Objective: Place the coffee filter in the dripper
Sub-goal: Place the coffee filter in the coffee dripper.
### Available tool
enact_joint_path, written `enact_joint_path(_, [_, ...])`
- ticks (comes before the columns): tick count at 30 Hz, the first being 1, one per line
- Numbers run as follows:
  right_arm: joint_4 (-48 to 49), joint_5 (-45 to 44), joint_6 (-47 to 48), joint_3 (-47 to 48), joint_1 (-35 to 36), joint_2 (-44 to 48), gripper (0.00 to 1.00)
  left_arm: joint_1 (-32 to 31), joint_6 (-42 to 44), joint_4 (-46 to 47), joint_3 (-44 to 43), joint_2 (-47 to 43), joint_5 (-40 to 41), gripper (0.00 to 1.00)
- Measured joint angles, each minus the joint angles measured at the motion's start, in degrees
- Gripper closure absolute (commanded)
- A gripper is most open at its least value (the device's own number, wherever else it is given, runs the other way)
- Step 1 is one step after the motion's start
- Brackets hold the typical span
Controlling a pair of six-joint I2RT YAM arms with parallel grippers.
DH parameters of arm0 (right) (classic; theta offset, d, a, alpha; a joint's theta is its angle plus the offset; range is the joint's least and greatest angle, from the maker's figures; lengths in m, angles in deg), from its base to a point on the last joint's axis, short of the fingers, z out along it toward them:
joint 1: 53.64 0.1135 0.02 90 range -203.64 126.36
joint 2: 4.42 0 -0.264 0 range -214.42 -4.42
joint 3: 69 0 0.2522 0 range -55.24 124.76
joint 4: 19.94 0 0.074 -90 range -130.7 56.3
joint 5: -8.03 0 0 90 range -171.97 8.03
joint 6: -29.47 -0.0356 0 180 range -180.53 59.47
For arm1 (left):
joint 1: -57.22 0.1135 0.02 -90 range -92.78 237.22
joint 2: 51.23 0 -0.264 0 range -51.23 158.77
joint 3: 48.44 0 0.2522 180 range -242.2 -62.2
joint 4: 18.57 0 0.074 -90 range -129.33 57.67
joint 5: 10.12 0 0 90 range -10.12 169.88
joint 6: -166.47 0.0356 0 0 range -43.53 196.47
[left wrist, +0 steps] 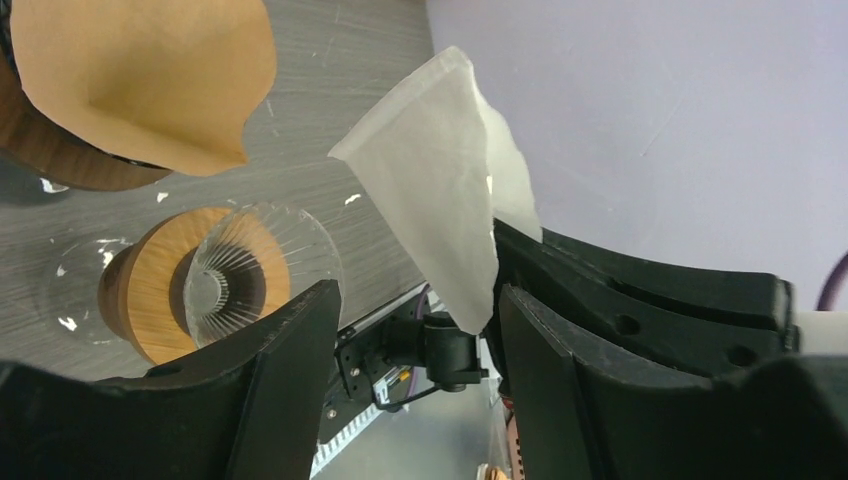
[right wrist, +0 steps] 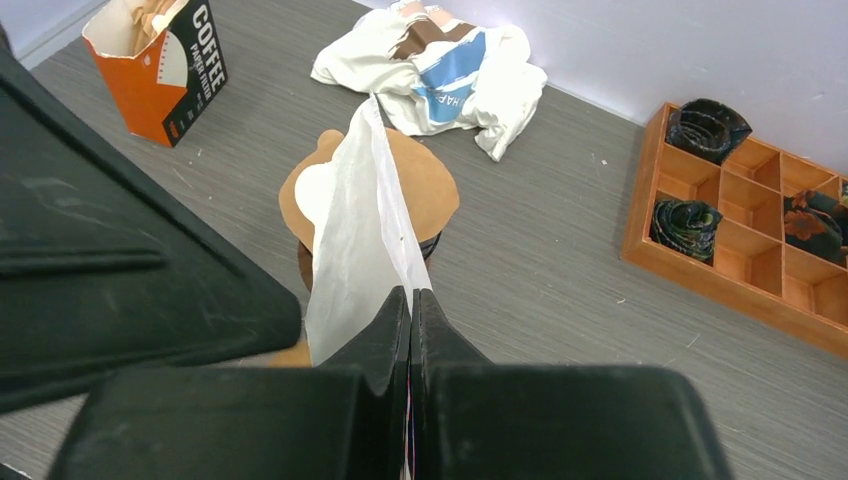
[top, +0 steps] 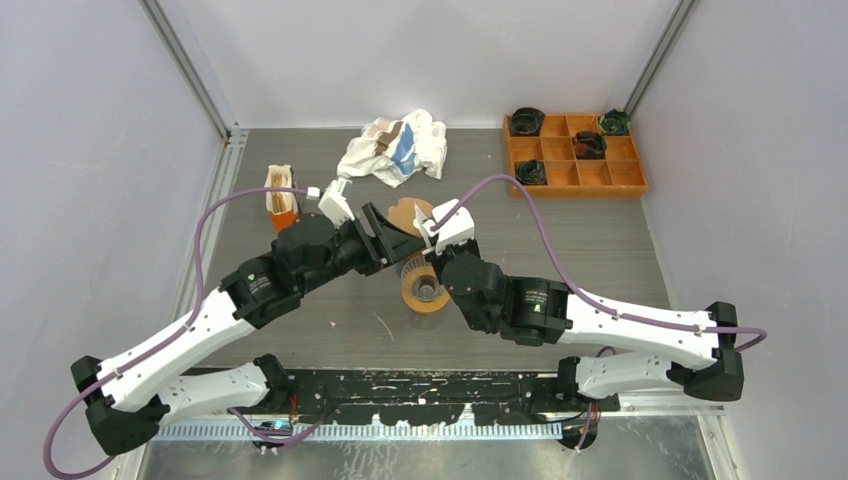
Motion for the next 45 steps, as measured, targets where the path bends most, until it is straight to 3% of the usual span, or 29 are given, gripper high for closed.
enact_joint_path(17, [-1.3, 3.0, -0.3, 0.8, 0.0, -0.3, 0.99, -1.9, 1.6, -0.7, -1.4, 3.2, 1.8, 0.48])
enact_joint_path(23, [-2.0, 3.6, -0.3, 1.1, 0.0, -0.5, 0.99, -2.5, 2.8, -2.5, -3.5, 4.7, 2.6, 0.58])
enact_joint_path(30, [-2.9, 4.5, -0.4, 1.9, 0.0, -1.0, 0.98, -3.1, 6.1, -8.0, -6.1, 5.8, 4.1, 0.8])
enact_joint_path(40, [-6.7, 4.7, -3.1, 2.5, 0.0, -1.1, 0.95, -3.6, 10.2, -17.0, -10.5, 6.1, 4.3, 0.99])
enact_joint_path(45, [-9.3, 4.8, -5.7, 3.4, 0.0, -1.1, 0.94, -3.9, 11.9, -20.2, -12.6, 7.2, 3.8, 1.0])
